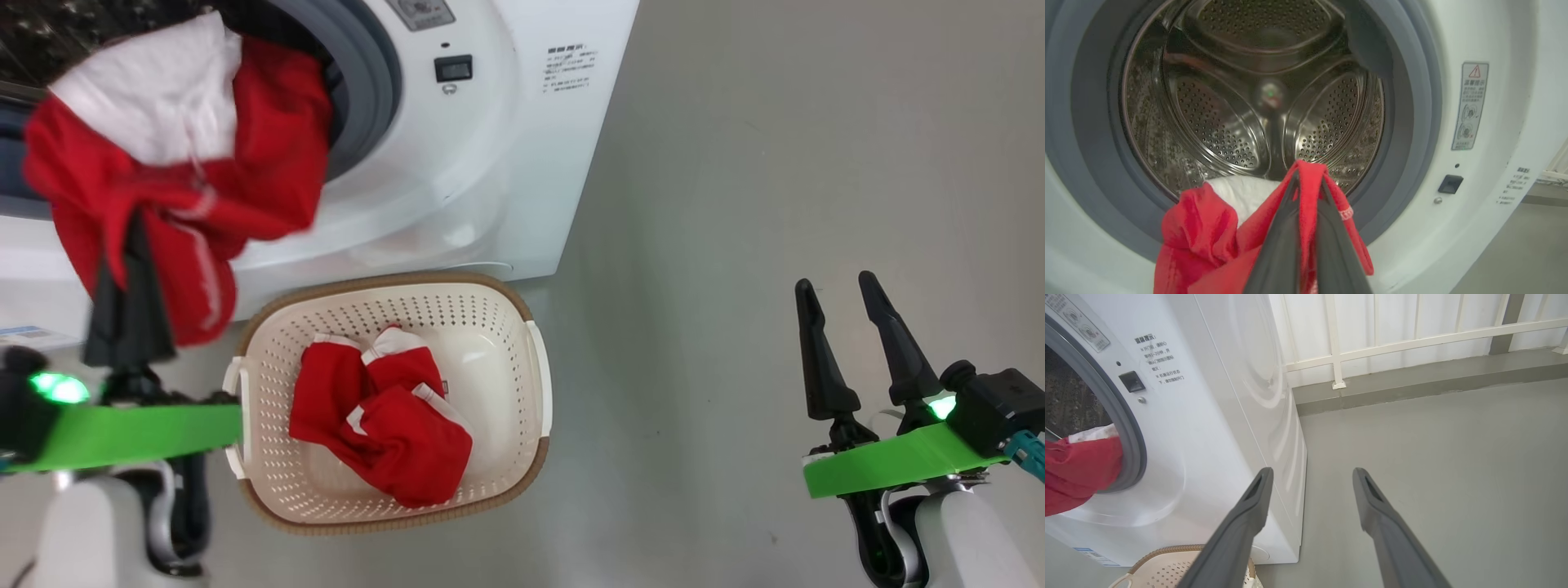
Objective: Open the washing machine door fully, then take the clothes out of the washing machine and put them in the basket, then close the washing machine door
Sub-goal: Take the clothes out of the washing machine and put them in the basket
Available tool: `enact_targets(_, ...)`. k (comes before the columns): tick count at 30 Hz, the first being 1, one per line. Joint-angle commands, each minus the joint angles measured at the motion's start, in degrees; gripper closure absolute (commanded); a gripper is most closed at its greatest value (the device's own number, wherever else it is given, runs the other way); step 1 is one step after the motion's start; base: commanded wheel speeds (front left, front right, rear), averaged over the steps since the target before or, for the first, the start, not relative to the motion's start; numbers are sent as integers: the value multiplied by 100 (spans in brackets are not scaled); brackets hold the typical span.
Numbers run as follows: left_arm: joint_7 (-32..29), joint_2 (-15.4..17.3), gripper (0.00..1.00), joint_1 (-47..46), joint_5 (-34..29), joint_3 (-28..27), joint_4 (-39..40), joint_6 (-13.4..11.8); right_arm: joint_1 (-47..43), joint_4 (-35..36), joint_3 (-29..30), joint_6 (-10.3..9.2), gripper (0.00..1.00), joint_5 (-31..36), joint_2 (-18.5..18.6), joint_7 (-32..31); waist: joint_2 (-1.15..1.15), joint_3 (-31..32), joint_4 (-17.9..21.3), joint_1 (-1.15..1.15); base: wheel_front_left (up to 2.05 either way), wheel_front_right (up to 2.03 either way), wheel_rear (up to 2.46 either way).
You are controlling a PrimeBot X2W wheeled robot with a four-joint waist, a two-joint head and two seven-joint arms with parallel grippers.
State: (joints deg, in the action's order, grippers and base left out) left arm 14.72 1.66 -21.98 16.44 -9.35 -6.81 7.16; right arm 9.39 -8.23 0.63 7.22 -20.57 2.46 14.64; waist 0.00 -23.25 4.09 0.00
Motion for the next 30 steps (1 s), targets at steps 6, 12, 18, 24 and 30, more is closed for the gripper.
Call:
enact_targets(6,28,122,100,132,-51,88,-685,33,2,171,-166,26,0,-3,42,36,0,-216,33,0,0,0,0)
enact_targets(12,28,166,100,-90,-210,409,-1480,33,139,221,-149,26,0,-39,42,36,0,-536,53,0,0,0,0)
enact_targets(18,28,338,73,-484,-330,768,-2166,33,304,261,-129,26,0,-54,42,36,0,-880,49,0,0,0,0)
enact_targets(24,28,405,60,-907,-370,826,-2729,33,443,294,-120,26,0,-68,42,36,0,-1160,50,0,0,0,0)
enact_targets(30,28,418,39,-1299,-395,830,-3272,33,555,313,-130,26,0,-72,42,36,0,-1354,28,0,0,0,0)
